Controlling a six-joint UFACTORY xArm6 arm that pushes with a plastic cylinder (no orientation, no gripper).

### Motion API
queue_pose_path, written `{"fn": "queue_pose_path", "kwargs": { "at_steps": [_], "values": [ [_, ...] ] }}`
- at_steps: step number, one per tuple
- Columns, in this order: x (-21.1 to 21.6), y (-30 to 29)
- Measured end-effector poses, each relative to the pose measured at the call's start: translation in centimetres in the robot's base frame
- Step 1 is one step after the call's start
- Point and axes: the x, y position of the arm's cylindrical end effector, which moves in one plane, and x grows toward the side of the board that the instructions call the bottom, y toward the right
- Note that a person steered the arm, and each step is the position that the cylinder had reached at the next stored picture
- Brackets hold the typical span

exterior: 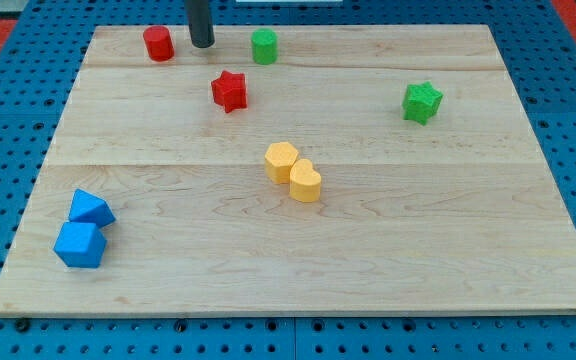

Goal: Separate the blue triangle and the blue cube

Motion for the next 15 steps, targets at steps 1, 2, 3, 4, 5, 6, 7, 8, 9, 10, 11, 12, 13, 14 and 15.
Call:
{"fn": "queue_pose_path", "kwargs": {
  "at_steps": [1, 2, 3, 4, 5, 6, 7, 8, 9, 10, 11, 12, 13, 14, 15],
  "values": [
    [0.0, -2.1],
    [0.0, -4.9],
    [0.1, -5.7],
    [0.3, -4.9],
    [0.3, -4.9],
    [0.3, -4.9],
    [1.6, -3.2],
    [2.7, 0.8],
    [3.1, 3.2],
    [3.7, -2.1],
    [5.9, -8.7],
    [8.2, -10.6],
    [10.0, -12.4],
    [10.2, -13.2],
    [10.6, -13.4]
  ]
}}
